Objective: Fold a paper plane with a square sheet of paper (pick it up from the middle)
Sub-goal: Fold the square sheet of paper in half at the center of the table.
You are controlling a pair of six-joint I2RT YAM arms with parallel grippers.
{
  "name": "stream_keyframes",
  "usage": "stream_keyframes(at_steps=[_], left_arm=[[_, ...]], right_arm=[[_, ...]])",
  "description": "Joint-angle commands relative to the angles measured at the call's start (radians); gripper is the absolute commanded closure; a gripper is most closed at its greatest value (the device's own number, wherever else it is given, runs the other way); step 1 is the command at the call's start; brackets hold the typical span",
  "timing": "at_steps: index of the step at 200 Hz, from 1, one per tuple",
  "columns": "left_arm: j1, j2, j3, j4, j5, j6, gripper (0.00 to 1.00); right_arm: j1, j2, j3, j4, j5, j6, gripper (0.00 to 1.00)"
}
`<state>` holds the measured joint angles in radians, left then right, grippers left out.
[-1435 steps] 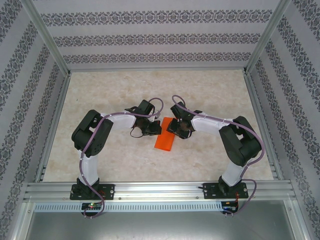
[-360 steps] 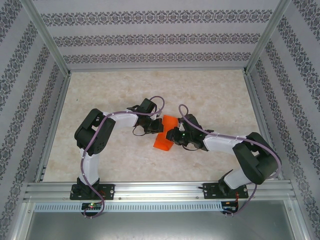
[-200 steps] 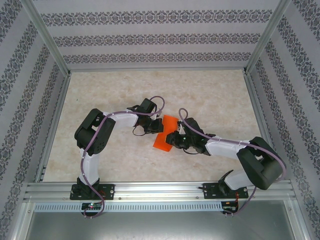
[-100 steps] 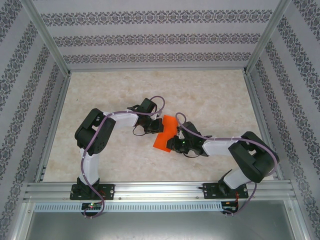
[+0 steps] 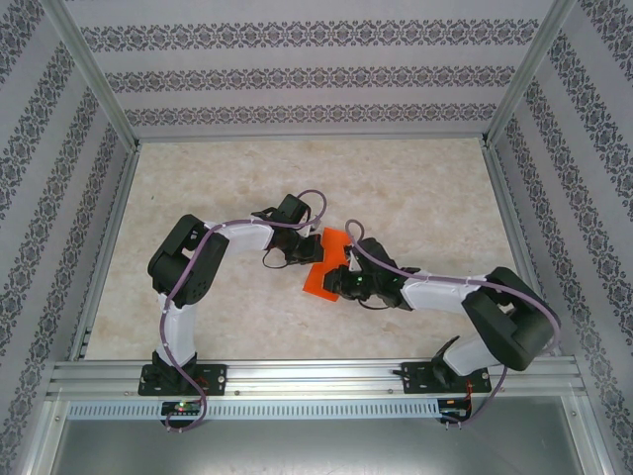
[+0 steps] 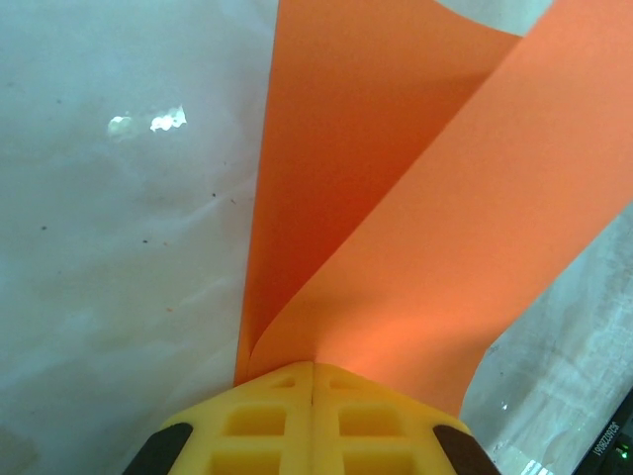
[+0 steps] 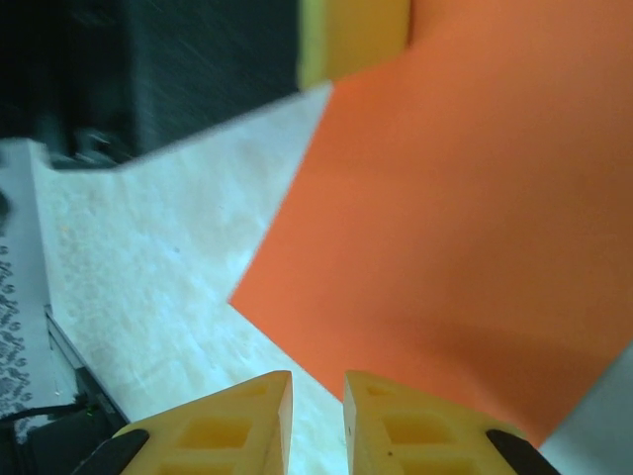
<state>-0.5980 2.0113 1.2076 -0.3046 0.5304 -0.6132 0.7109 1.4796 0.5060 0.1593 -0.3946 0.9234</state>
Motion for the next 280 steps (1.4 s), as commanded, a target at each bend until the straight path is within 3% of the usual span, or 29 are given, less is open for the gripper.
stream_keyframes(at_steps=[1, 81, 130, 168, 203, 222, 280], left_arm=[[-0.012, 0.058, -0.013, -0.091, -0.038, 0.021, 1.0], [-0.011, 0.061, -0.008, -0.102, -0.036, 0.027, 1.0], [-0.011, 0.065, -0.007, -0.099, -0.036, 0.031, 1.0], [-0.012, 0.066, -0.011, -0.1, -0.036, 0.03, 1.0], [-0.011, 0.064, -0.011, -0.106, -0.034, 0.036, 1.0], [-0.011, 0.064, -0.011, -0.108, -0.038, 0.037, 1.0], [-0.011, 0.07, -0.003, -0.11, -0.033, 0.037, 1.0]], right_arm=[[0.01, 0.057, -0.041, 0.062, -0.003, 0.02, 0.8], [0.014, -0.093, -0.015, -0.043, 0.022, -0.004, 0.79], [0.019, -0.024, -0.068, 0.036, -0.005, 0.034, 0.78], [0.014, -0.002, 0.011, -0.149, 0.016, -0.007, 0.79], [-0.027, -0.142, 0.085, -0.261, 0.064, -0.047, 0.78], [-0.076, -0.202, 0.126, -0.339, 0.166, -0.065, 0.78], [-0.126, -0.125, 0.08, -0.132, 0.007, -0.057, 0.78]])
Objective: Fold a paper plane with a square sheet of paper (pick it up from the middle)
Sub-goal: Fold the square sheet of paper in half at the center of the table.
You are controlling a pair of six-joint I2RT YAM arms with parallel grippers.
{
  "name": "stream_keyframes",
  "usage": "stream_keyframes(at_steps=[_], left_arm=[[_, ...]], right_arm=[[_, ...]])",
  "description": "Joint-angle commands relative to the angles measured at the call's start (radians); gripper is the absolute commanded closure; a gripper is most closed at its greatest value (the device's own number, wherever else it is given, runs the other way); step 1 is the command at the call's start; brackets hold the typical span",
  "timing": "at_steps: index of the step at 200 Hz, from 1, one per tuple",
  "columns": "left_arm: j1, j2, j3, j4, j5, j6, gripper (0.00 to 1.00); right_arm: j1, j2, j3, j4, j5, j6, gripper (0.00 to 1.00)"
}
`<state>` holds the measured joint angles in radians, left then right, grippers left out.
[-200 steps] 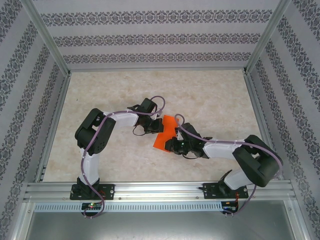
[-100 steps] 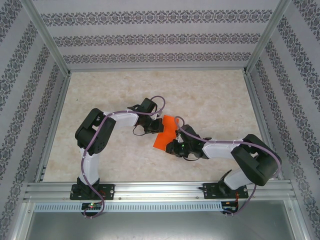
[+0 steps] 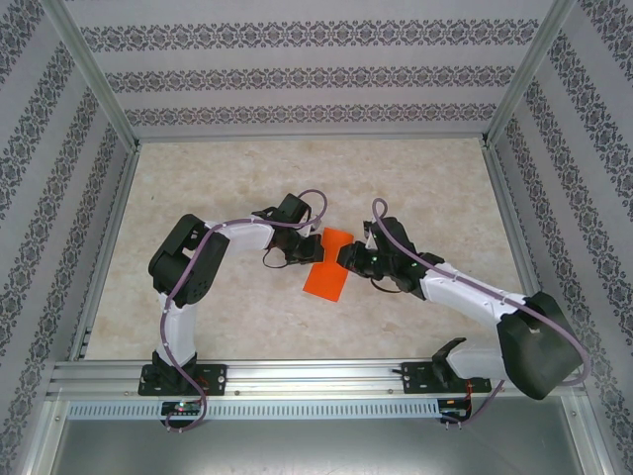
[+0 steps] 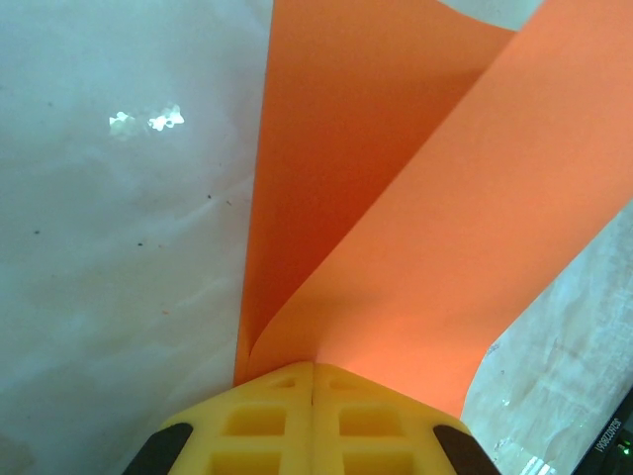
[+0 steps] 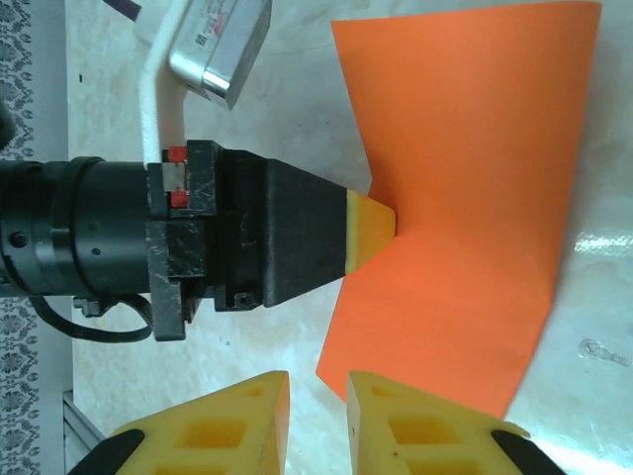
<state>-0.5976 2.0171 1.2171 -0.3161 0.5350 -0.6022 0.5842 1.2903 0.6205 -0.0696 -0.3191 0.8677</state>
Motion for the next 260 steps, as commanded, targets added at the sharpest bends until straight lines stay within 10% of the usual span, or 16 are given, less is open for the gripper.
stream_keyframes(at_steps=[1, 260], left_arm=[[-0.012, 0.065, -0.013, -0.098, -0.038, 0.026, 1.0], [-0.011, 0.065, -0.019, -0.106, -0.033, 0.034, 1.0]], right_arm=[[0.001, 0.068, -0.034, 0.098, -0.07, -0.001, 0.78], [-0.066, 0.347, -0.024, 0.226, -0.019, 0.036, 0.79]])
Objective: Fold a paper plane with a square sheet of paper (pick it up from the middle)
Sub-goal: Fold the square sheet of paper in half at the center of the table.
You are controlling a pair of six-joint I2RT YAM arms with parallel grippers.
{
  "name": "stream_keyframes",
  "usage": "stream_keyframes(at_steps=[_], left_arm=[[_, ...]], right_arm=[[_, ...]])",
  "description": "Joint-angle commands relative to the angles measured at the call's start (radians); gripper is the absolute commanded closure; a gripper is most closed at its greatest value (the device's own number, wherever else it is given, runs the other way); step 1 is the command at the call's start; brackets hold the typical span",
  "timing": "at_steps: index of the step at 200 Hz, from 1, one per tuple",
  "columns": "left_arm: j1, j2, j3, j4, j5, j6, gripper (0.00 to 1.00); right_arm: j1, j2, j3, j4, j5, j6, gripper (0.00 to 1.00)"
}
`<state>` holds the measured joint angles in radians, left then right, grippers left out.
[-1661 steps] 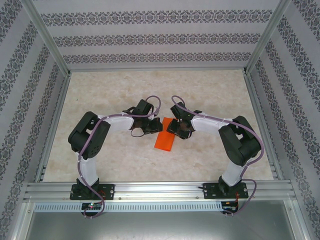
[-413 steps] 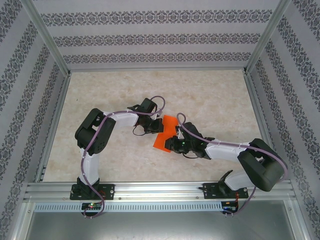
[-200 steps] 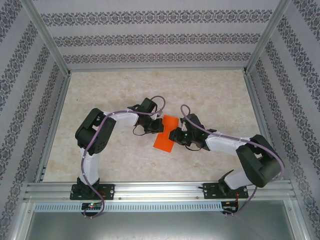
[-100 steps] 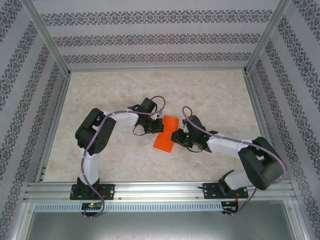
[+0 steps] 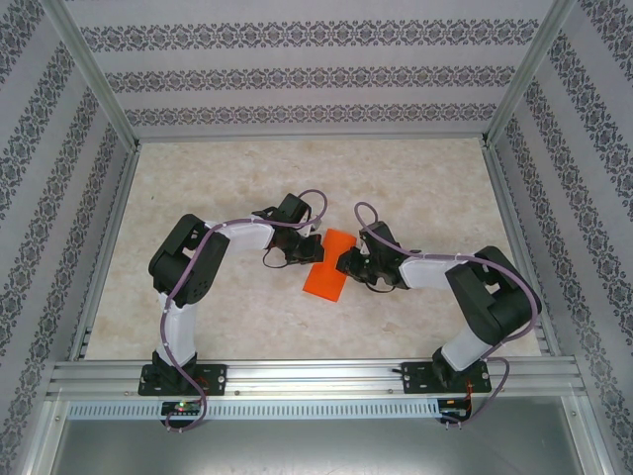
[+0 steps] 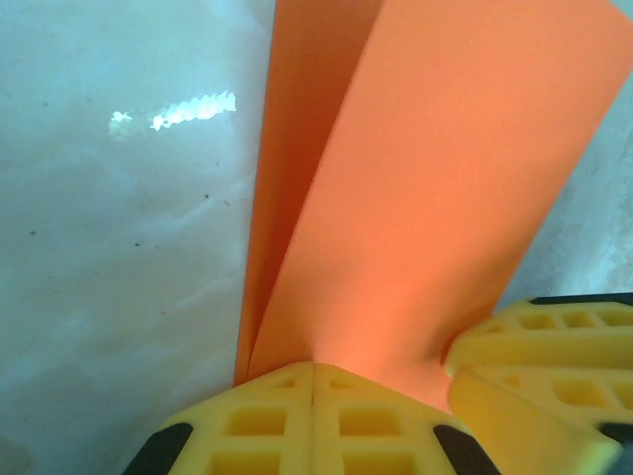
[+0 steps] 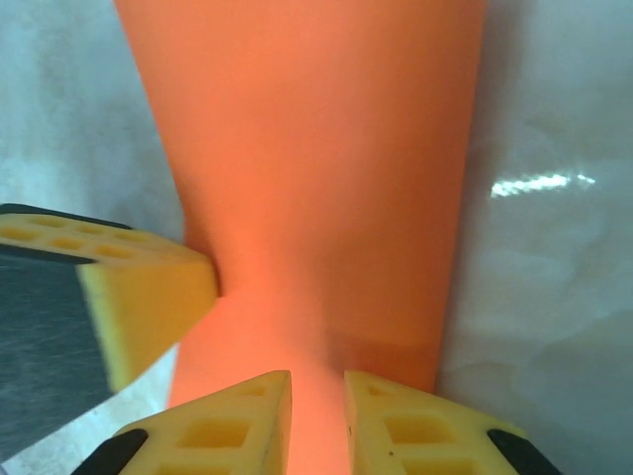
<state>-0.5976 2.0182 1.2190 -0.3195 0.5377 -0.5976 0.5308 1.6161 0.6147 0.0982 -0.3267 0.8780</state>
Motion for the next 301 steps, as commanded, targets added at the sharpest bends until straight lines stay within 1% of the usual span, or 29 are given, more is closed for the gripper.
stream_keyframes(at_steps=[1, 16, 42, 59, 90, 129, 162, 182, 202, 217, 265, 301], left_arm=[[-0.011, 0.063, -0.021, -0.101, -0.036, 0.03, 1.0], [-0.011, 0.062, -0.022, -0.104, -0.038, 0.032, 1.0], [-0.012, 0.062, -0.023, -0.105, -0.037, 0.03, 1.0], [-0.012, 0.06, -0.022, -0.105, -0.037, 0.03, 1.0], [-0.012, 0.059, -0.015, -0.112, -0.037, 0.033, 1.0], [-0.012, 0.053, -0.012, -0.122, -0.038, 0.042, 1.0], [-0.013, 0.056, -0.018, -0.118, -0.038, 0.041, 1.0], [-0.012, 0.055, -0.021, -0.118, -0.039, 0.041, 1.0], [-0.011, 0.053, -0.021, -0.116, -0.039, 0.04, 1.0], [-0.012, 0.054, -0.019, -0.115, -0.036, 0.039, 1.0], [-0.012, 0.054, -0.014, -0.118, -0.036, 0.043, 1.0], [-0.012, 0.054, -0.021, -0.116, -0.036, 0.043, 1.0]], right_arm=[[-0.013, 0.021, -0.017, 0.058, -0.013, 0.027, 0.79], [-0.011, -0.004, -0.002, 0.051, -0.03, 0.029, 0.78], [-0.012, -0.078, 0.06, -0.022, -0.019, 0.006, 0.78], [-0.018, -0.087, 0.092, -0.044, -0.017, -0.016, 0.78], [-0.038, -0.022, 0.102, -0.019, -0.035, -0.023, 0.78], [-0.077, 0.059, 0.071, 0.008, -0.035, -0.039, 0.78], [-0.084, 0.1, 0.072, 0.009, -0.056, -0.031, 0.78], [-0.089, 0.044, 0.095, 0.006, -0.093, -0.011, 0.78], [-0.089, -0.047, 0.139, -0.046, -0.06, -0.039, 0.77], [-0.097, -0.065, 0.167, -0.089, -0.033, -0.064, 0.76], [-0.123, 0.052, 0.164, -0.019, -0.096, -0.057, 0.76], [-0.135, 0.131, 0.156, -0.001, -0.064, -0.049, 0.77]])
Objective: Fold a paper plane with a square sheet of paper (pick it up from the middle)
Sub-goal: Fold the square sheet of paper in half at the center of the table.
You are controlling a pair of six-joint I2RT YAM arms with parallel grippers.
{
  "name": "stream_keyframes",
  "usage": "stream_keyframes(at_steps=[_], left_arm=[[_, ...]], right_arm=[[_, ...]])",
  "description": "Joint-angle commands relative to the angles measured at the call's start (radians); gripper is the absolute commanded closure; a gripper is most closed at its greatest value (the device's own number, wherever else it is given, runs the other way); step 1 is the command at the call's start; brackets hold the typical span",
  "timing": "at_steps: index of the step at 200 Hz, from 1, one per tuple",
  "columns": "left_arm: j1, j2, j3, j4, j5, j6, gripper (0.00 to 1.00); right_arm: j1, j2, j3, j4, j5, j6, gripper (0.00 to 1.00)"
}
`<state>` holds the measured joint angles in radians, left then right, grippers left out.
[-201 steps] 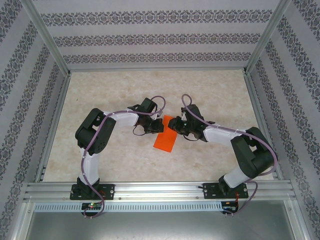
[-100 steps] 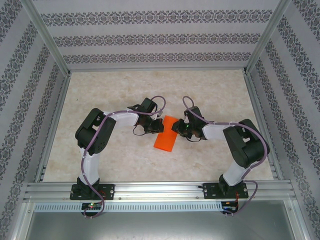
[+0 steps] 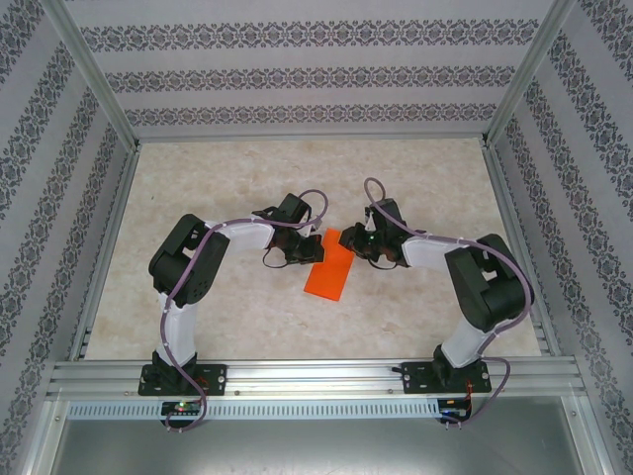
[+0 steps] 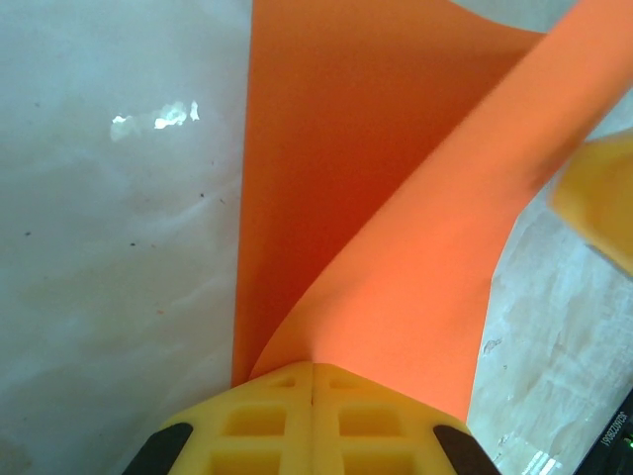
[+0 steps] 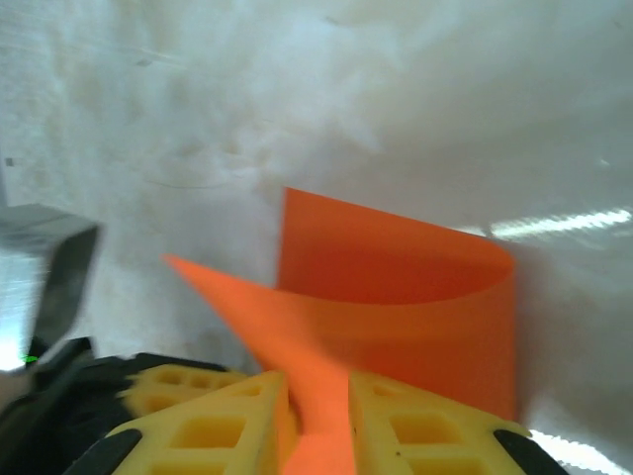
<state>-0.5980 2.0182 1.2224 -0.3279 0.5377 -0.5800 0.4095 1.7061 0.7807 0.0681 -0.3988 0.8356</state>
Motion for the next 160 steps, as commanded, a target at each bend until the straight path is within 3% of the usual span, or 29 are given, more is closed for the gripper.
stream_keyframes(at_steps=[1, 33, 81, 160], left_arm=[[-0.011, 0.054, -0.024, -0.108, -0.036, 0.025, 1.0], [-0.012, 0.053, -0.025, -0.11, -0.036, 0.029, 1.0], [-0.012, 0.051, -0.033, -0.105, -0.036, 0.025, 1.0], [-0.011, 0.053, -0.03, -0.109, -0.033, 0.028, 1.0]], right_arm=[[-0.014, 0.043, -0.011, 0.028, 0.009, -0.006, 0.77], [-0.028, 0.058, 0.004, 0.016, -0.016, 0.021, 0.78], [-0.032, -0.086, 0.049, -0.04, -0.001, -0.017, 0.77], [-0.065, 0.111, 0.001, 0.088, -0.035, 0.023, 0.78]])
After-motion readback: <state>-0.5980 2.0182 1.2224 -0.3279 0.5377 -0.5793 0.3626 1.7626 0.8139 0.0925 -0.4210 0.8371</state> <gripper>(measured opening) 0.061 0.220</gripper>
